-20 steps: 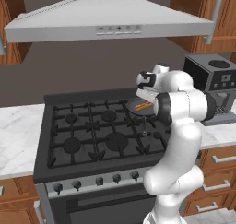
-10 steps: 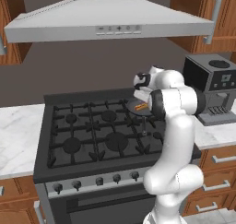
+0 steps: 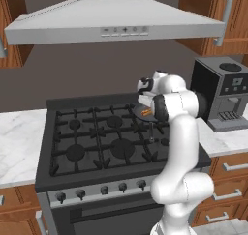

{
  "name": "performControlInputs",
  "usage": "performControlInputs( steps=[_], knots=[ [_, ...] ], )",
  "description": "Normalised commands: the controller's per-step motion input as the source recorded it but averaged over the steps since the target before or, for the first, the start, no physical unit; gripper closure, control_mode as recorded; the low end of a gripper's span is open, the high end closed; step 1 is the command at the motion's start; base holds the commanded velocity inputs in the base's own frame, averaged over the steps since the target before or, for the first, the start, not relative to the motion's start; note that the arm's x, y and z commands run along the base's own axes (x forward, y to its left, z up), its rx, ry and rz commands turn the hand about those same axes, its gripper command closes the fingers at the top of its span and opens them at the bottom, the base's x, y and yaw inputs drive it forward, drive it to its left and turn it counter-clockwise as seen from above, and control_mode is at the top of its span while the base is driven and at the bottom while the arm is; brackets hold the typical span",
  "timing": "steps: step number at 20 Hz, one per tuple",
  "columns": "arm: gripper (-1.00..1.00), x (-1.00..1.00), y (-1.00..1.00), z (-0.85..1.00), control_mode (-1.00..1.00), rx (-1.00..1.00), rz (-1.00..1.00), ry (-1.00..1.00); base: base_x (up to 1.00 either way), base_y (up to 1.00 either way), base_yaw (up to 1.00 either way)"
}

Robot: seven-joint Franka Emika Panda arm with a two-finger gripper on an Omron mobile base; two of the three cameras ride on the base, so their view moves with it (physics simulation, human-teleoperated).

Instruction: Place the cold items (onion and peach) from the fridge in one tupperware on the dining counter. Place the warm items (hot dog and kebab skewer) in the stove area in another tupperware.

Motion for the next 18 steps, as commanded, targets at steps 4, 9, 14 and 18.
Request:
performControlInputs(
  steps=[4, 9, 14, 18],
  knots=[
    [-1.0, 0.42, 0.0, -0.23, -1.0, 0.0, 0.0, 0.04, 0.0, 0.0, 0.0],
    [-1.0, 0.37, 0.0, -0.25, -1.0, 0.0, 0.0, 0.04, 0.0, 0.0, 0.0],
    [1.0, 0.08, 0.0, -0.41, -1.0, 0.0, 0.0, 0.07, 0.0, 0.0, 0.0],
    [1.0, -0.03, 0.0, -0.26, -1.0, 0.0, 0.0, 0.05, 0.0, 0.0, 0.0]
  ],
)
